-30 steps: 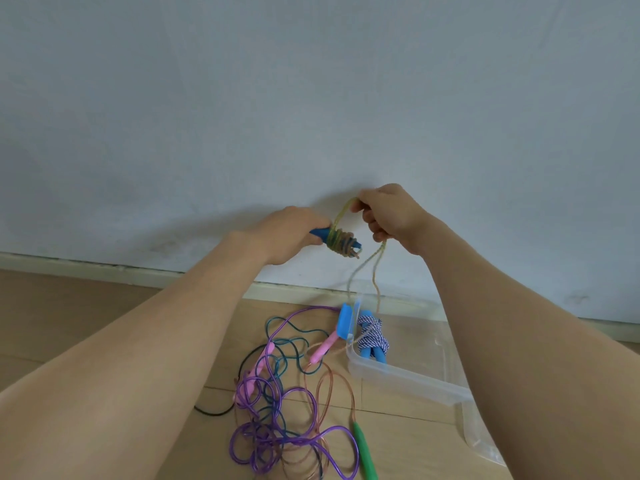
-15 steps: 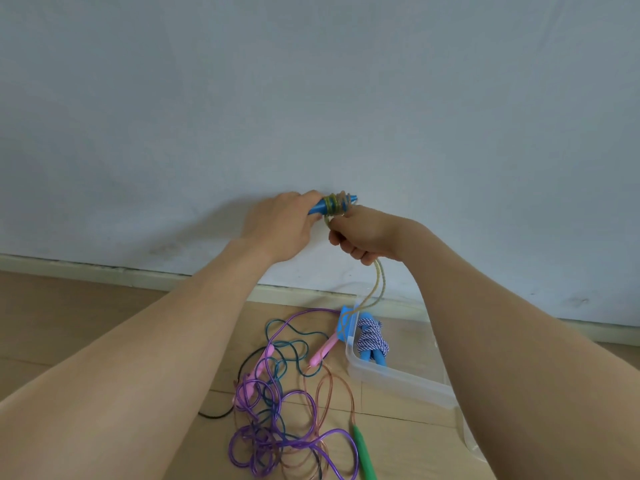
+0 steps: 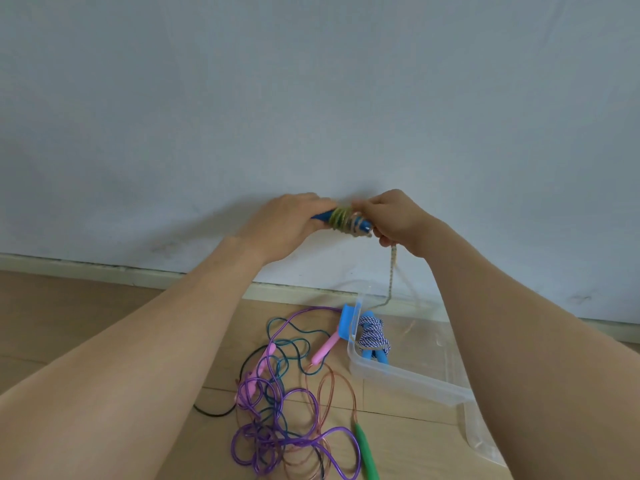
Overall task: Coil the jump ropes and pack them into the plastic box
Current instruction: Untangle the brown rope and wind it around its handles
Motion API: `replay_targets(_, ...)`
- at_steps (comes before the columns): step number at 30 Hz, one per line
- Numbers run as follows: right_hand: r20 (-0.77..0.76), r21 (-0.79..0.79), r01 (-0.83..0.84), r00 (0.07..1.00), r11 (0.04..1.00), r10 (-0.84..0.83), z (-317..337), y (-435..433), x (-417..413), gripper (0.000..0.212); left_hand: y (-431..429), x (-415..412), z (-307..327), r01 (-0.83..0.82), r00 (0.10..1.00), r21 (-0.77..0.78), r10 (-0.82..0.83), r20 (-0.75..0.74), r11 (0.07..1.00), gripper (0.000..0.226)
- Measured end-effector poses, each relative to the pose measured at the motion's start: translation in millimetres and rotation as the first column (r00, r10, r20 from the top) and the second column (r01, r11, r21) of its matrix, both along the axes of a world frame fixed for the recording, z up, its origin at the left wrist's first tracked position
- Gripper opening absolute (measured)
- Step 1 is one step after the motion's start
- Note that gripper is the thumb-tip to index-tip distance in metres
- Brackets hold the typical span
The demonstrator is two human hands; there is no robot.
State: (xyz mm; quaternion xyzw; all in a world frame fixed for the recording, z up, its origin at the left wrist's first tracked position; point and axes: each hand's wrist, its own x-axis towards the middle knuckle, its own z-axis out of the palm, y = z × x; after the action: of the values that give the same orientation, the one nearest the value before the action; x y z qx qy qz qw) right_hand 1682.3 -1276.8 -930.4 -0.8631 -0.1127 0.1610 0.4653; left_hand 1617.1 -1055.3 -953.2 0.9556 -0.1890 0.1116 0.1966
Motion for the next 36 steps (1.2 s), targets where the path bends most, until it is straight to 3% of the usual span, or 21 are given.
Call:
replay_targets(2,-0.062,0.049,-0.025,0.998,0.998,0.028,-2,-2,-1,0.050,-3,-2,5,0.021,0.994,-0.045,-0.016,0.112,0.999,0.029)
replay_targets(6,-0.224,0.200,-0.078,0.967,0.977,0.123,0,-4,-4,0.032,-2,-6,7,-0.020,0.971,-0.120,0.048,0.235,0.993,0.025)
replay_targets(10,-0.315,0.080,-0.137,0.936,0.987,0.156,2,4,-12,0.035,-5,-8,4,-0.047,0.973,-0.125,0.074,0.216,0.991,0.019)
replay_targets(14,-0.408,-0.058,-0.254,0.888,0.965,0.210,11,21,-24,0.027,-1,-3,-3,-0.200,0.960,-0.051,0.206,0.191,0.978,0.015)
replay_targets(16,-0.381,-0.089,-0.293,0.893,0.952,0.239,15,30,-27,0.024,2,2,-7,-0.254,0.960,-0.003,0.252,0.122,0.967,0.013)
replay_targets(19,-0.224,-0.130,-0.261,0.947,0.956,0.228,21,36,-28,0.026,7,6,-18,-0.276,0.957,0.125,0.285,-0.056,0.953,0.008)
replay_targets(24,0.006,-0.050,-0.153,0.988,0.987,0.153,21,30,-19,0.031,10,6,-20,-0.147,0.955,0.190,0.189,-0.229,0.971,0.006)
replay_targets(30,0.150,0.001,-0.061,0.987,0.998,0.060,7,5,-5,0.044,-3,4,0,-0.036,0.998,0.089,0.041,-0.053,0.995,0.008)
replay_targets(33,0.063,0.070,0.014,0.998,0.997,-0.018,3,-6,-2,0.054,-9,-1,4,-0.031,0.999,0.084,0.027,0.045,0.996,0.014)
replay_targets(36,-0.076,0.178,0.043,0.997,0.983,-0.030,2,-13,-3,0.034,-10,-5,10,-0.045,0.985,0.043,0.037,0.171,0.998,0.029)
